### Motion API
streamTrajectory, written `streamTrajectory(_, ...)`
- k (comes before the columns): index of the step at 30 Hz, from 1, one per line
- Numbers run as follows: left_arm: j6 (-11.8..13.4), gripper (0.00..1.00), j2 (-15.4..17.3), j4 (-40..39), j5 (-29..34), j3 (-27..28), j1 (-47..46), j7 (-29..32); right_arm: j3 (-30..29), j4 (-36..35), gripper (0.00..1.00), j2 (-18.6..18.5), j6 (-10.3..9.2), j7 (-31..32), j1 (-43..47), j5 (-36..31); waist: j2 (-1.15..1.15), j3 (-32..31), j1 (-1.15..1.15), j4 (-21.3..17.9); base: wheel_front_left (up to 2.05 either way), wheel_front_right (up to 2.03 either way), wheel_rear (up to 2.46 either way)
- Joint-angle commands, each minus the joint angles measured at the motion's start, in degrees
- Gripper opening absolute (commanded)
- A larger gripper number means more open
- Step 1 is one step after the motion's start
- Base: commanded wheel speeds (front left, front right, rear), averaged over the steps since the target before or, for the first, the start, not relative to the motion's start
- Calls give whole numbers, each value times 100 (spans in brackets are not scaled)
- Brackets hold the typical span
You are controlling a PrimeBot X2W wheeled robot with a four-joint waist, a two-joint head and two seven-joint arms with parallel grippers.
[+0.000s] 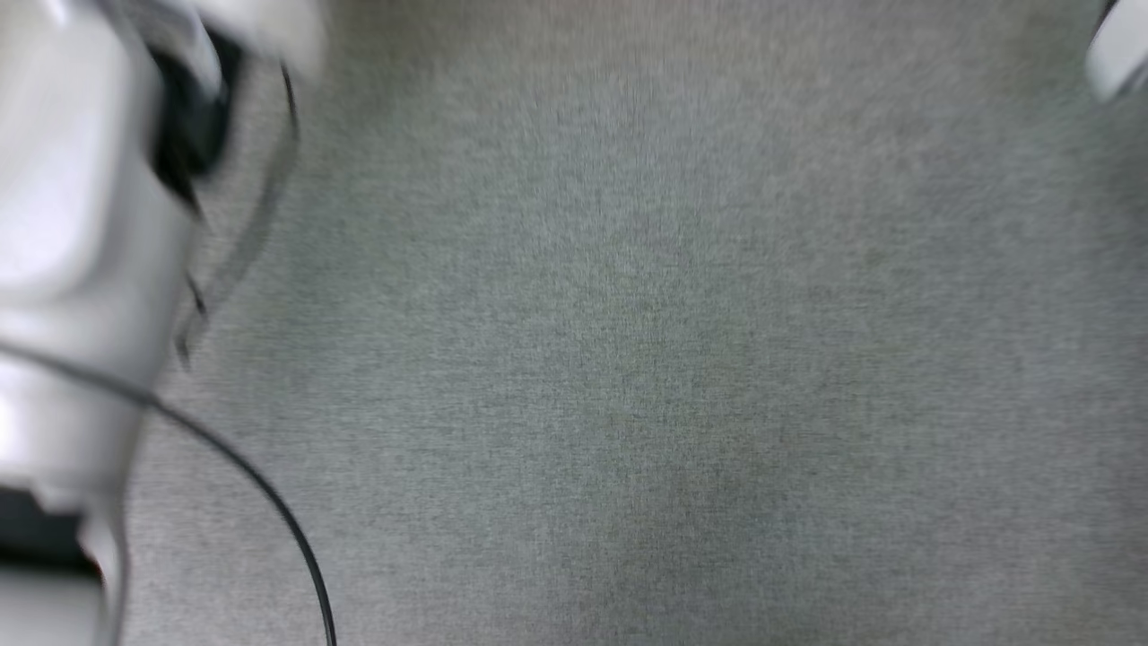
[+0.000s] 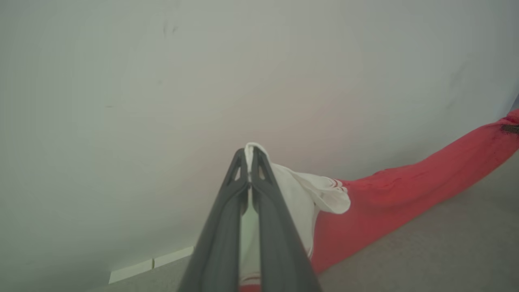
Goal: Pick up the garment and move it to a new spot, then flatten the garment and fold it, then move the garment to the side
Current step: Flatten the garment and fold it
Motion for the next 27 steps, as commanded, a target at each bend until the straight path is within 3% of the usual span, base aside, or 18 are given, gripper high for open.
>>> streamTrajectory(1,2,0,6,-109,26,-44,481,-40,95,51,0,3,-6,-81,323,67,0,-421,0,29,0,0,0)
streamTrajectory(6,51,0,186,-487,-44,-224,1957,18,523,137,0,-165,-6,-272,1248,325,0,-1069,0,82,0,0,0)
streamTrajectory(12,169,0,679,-1176,-270,-472,3539,610,902,89,0,-425,-6,-421,2206,847,0,-1725,0,97,0,0,0)
streamTrajectory(23,782,0,1556,-3017,-965,-698,5972,1848,1174,-165,0,-728,-7,-442,3548,1482,0,-2589,0,36,0,0,0)
streamTrajectory(24,955,0,1781,-3527,-1178,-727,6515,2109,1292,-390,0,-923,-7,-303,3917,1581,0,-2762,0,10,0,0,0)
streamTrajectory(27,1095,0,1988,-3966,-1350,-769,6982,2315,1248,-610,0,-1077,-7,-156,4316,1792,0,-2897,0,-14,0,0,0)
